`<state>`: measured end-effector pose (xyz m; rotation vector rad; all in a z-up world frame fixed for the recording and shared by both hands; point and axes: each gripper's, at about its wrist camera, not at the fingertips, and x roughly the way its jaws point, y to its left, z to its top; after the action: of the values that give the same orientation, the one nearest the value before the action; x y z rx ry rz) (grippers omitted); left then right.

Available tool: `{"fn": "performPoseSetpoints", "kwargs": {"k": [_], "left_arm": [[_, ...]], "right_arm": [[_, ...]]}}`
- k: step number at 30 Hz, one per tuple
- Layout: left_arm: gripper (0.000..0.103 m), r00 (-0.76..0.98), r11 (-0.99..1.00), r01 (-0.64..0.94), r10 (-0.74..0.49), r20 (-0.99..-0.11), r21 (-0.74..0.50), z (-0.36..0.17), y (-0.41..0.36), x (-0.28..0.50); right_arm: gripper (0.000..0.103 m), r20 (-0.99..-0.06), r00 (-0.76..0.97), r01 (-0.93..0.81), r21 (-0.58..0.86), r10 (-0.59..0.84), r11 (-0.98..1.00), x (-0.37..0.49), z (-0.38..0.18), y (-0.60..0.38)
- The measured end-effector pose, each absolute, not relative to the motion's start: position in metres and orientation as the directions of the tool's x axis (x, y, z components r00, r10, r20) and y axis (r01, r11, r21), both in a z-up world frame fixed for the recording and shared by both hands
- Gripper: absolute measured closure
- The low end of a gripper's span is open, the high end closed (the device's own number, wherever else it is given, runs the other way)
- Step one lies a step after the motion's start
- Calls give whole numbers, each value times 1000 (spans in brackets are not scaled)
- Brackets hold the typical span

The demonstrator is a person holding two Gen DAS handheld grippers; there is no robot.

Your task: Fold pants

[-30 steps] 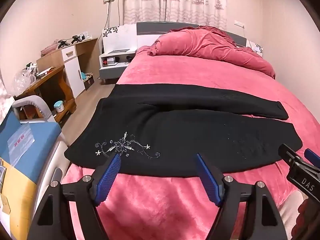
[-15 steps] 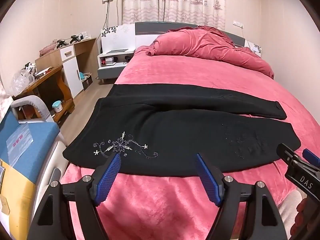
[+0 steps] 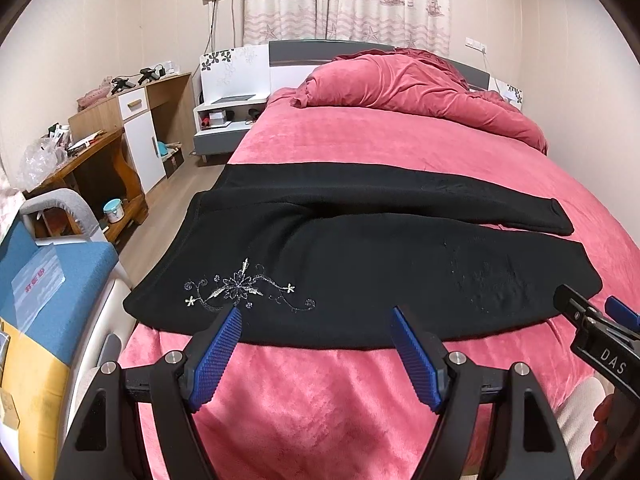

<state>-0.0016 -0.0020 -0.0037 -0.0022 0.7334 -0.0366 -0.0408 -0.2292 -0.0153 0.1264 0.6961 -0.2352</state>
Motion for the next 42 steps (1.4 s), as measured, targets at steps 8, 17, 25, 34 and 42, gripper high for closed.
{"fn": "performPoseSetpoints", "kwargs": {"k": [8, 17, 25, 34, 42], "left_arm": [[25, 739, 999, 36, -37, -673, -15, -4, -3, -1], [25, 738, 999, 39, -40, -673, -17, -5, -4, -2], [25, 739, 999, 37, -40, -673, -19, -4, -3, -2], [25, 737, 999, 34, -38, -675, -20, -4, -2, -2], [25, 733, 999, 33, -40, -679, -24, -5, -1, -2]], "right_arm": [[0, -658, 734, 259, 46, -166, 965, -40, -16, -231], [0, -657, 736, 259, 49, -164, 965, -40, -17, -231], [0, -658, 738, 246, 55, -151, 968, -39, -17, -230], [0, -660, 739, 230, 60, -134, 971, -38, -18, -228], [0, -664, 736, 227, 59, -131, 972, -37, -19, -227]]}}
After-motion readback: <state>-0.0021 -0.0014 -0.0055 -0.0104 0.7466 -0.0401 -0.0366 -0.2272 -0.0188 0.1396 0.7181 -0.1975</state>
